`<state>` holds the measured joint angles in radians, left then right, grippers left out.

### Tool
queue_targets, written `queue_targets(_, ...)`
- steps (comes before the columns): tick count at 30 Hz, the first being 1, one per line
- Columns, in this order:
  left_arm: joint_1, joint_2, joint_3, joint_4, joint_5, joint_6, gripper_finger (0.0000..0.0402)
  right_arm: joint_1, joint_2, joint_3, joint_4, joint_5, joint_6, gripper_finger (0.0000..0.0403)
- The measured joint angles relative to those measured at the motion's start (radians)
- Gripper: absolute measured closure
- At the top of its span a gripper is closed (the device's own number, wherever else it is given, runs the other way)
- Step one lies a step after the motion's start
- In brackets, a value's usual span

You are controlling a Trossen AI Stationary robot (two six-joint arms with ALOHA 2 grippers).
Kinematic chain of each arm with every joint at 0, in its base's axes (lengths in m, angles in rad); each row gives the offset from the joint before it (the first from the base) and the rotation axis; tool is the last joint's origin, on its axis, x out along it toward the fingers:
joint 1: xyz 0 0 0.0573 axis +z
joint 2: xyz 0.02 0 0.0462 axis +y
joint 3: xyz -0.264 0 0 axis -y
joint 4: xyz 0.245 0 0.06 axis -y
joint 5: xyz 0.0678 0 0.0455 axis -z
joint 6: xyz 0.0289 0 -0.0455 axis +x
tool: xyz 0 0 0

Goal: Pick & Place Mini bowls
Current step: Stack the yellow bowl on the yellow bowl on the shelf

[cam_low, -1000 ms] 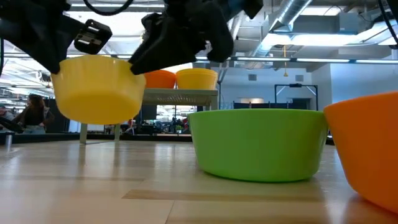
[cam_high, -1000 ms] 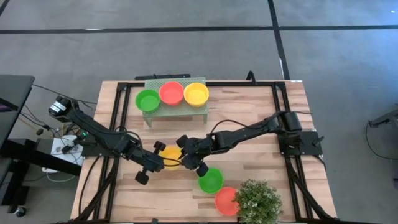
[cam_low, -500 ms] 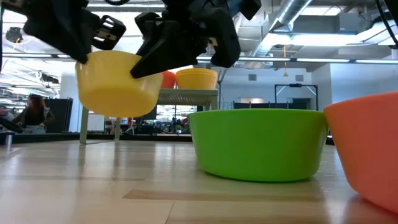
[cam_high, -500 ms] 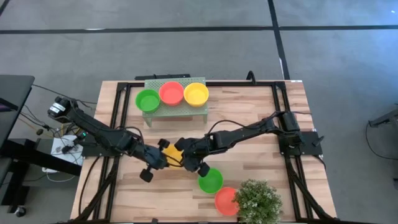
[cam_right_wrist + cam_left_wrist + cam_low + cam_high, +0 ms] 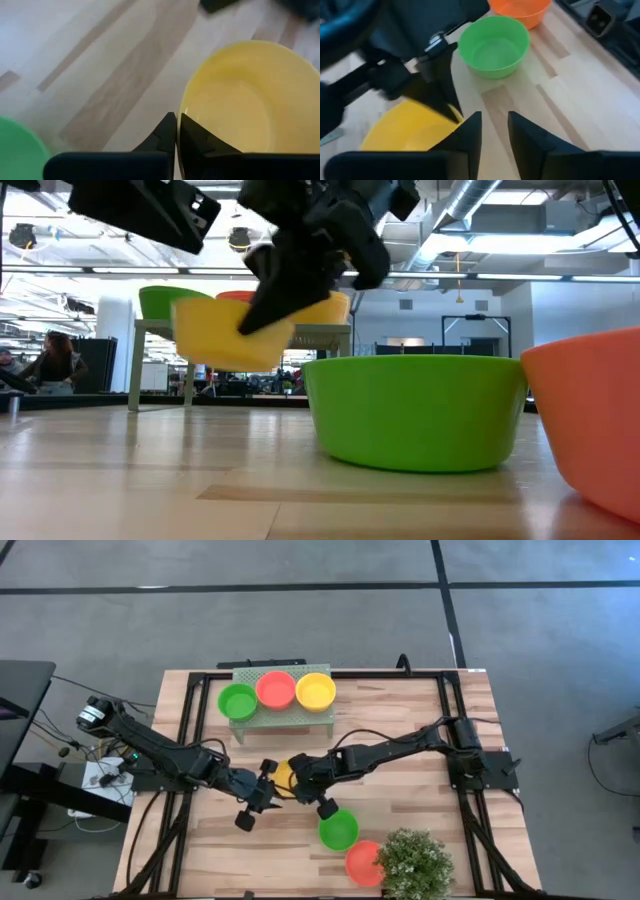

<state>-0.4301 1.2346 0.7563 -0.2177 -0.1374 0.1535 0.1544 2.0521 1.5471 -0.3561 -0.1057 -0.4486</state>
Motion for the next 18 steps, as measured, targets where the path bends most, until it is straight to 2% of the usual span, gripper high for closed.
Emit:
queue_targets(7,-0.001,0.000,0.000,-0.003,-0.061,-0.001,0.0303,0.041,-0.032,0.000,-0.136,0.020,0.090,0.0399)
queue_targets(13,0.000,0.000,0.000,-0.004,-0.065,-0.066,0.0304,0.090,-0.159,0.000,-0.260,0.303,0.106,0.0399)
queue_targets(18,-0.009,0.000,0.000,-0.005,-0.065,-0.132,0.0308,0.079,-0.268,0.000,-0.290,0.573,0.020,0.0399)
